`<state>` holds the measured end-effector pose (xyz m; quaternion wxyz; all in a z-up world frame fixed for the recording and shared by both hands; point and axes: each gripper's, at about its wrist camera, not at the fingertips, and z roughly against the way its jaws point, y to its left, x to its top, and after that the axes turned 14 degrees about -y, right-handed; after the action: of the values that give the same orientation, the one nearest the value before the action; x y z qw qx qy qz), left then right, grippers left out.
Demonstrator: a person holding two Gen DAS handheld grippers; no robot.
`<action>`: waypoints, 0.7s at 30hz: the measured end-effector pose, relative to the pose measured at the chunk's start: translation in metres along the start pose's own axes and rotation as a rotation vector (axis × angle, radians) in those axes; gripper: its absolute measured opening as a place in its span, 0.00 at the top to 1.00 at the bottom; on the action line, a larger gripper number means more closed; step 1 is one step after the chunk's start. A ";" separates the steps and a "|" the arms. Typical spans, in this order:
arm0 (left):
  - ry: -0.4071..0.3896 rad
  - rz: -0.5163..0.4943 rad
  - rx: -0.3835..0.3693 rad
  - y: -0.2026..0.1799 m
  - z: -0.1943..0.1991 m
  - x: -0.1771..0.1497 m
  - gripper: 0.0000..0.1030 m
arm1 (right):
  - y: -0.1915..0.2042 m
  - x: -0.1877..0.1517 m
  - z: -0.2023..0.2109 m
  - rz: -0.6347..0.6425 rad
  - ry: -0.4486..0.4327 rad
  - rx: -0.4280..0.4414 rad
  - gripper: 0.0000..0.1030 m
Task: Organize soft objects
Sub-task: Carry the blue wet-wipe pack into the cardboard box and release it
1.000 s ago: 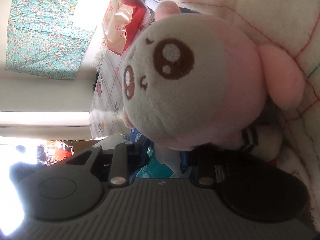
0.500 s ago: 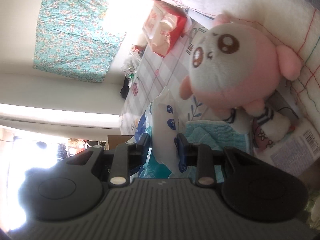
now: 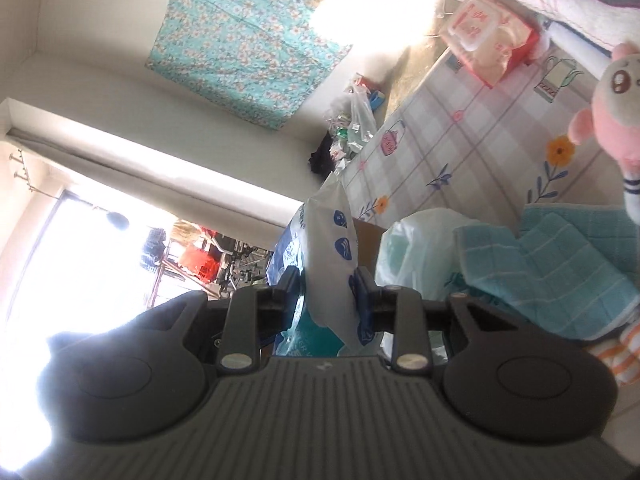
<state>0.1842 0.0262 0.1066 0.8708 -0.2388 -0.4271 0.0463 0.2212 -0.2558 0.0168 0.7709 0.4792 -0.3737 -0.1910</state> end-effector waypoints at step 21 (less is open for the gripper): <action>0.005 0.195 0.227 0.185 0.058 -0.020 0.41 | 0.118 -0.154 -0.144 0.337 0.269 -0.042 0.70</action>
<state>0.1499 0.2057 0.0384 0.8848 -0.1794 -0.3916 0.1779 0.2232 -0.0137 0.0226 0.8446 0.4151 -0.3381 -0.0014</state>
